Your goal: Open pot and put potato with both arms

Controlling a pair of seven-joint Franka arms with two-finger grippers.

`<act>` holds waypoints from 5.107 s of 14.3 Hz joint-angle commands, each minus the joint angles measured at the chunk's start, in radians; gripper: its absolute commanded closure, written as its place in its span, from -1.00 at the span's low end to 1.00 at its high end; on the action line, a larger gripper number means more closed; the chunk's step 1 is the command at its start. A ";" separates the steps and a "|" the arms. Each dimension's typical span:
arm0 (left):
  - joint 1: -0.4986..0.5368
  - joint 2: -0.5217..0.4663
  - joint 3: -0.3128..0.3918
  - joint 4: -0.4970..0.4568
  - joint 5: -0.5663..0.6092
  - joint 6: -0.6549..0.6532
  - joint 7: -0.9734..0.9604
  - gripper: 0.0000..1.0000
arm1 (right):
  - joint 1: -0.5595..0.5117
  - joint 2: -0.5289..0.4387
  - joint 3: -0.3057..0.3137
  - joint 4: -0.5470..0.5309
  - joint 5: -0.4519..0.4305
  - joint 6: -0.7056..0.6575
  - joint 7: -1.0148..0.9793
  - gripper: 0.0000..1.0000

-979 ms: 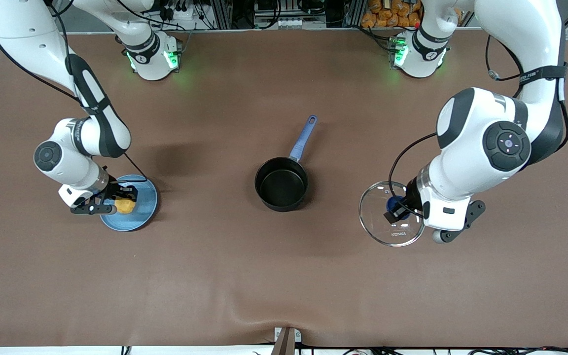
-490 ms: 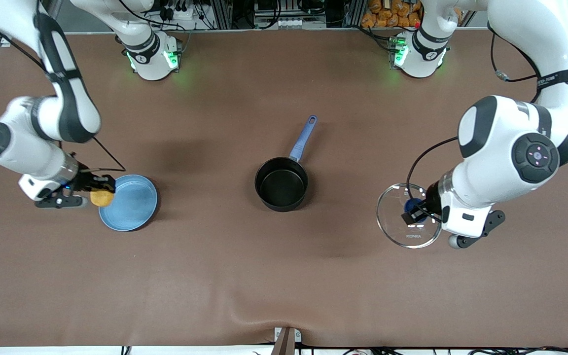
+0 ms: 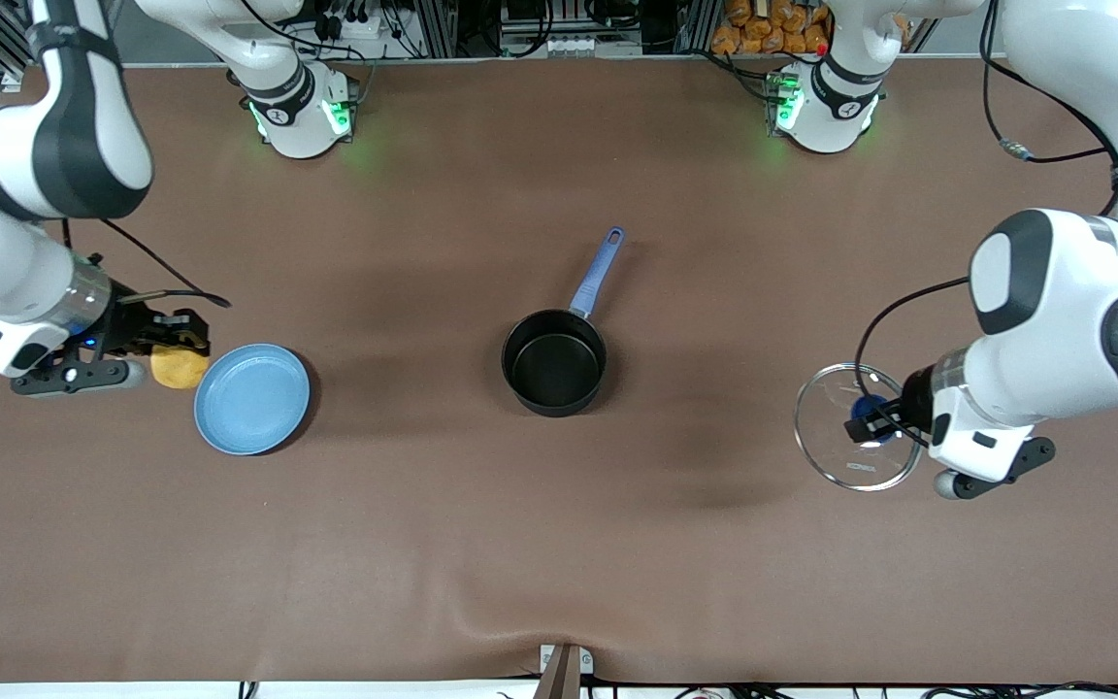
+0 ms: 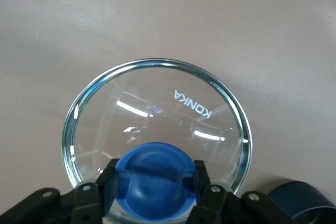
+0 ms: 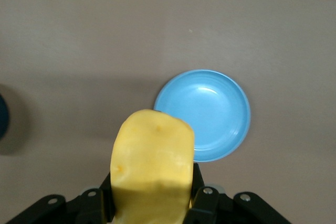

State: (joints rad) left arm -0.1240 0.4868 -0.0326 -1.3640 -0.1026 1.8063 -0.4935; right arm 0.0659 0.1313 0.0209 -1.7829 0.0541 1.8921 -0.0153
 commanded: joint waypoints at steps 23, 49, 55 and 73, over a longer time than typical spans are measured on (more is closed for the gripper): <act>0.083 -0.123 -0.007 -0.770 0.023 0.663 0.216 1.00 | 0.637 0.453 -0.004 0.313 -0.022 0.260 0.753 1.00; 0.070 -0.329 -0.038 -0.448 0.029 0.225 0.200 -1.00 | 0.675 0.672 -0.019 0.312 -0.063 0.487 0.755 -0.80; 0.072 -0.353 -0.061 -0.221 0.129 -0.033 0.208 -1.00 | 0.643 0.553 -0.018 0.318 -0.048 0.365 0.749 -0.97; 0.086 -0.511 -0.086 -0.205 0.132 -0.266 0.225 -1.00 | 0.192 -0.011 -0.027 0.321 -0.060 -0.405 0.215 -1.00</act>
State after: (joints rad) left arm -0.0487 0.0361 -0.1132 -1.5176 0.0047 1.5481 -0.2921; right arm 0.3163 0.1824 -0.0246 -1.4270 -0.0015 1.5220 0.2521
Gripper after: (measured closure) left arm 0.000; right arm 0.000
